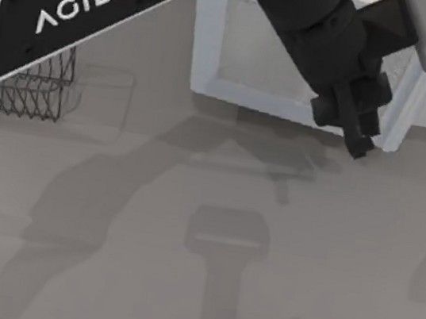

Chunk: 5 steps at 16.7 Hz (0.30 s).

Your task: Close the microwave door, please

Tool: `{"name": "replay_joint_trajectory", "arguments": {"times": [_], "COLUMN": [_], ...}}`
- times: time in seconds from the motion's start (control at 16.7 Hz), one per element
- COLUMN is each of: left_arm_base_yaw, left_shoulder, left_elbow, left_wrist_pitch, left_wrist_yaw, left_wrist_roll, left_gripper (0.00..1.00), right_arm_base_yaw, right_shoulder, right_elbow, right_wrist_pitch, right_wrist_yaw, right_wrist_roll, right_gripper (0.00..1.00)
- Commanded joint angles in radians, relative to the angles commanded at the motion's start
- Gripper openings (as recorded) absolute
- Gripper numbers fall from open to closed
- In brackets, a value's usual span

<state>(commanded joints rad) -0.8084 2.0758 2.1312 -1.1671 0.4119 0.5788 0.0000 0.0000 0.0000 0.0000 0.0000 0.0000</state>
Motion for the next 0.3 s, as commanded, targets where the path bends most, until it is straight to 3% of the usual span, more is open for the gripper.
{"name": "replay_joint_trajectory", "arguments": {"times": [0.3], "left_arm_base_yaw": [0.041], "left_shoulder": [0.034], "left_elbow": [0.022], "left_wrist_pitch": [-0.011], "left_wrist_yaw": [-0.099], "left_wrist_roll": [-0.001], "left_gripper": [0.00], "right_arm_base_yaw": [0.000], "right_shoulder": [0.000], "right_elbow": [0.000], "right_wrist_pitch": [0.000], "right_wrist_yaw": [0.000], "right_wrist_roll": [0.000], "right_gripper": [1.00]}}
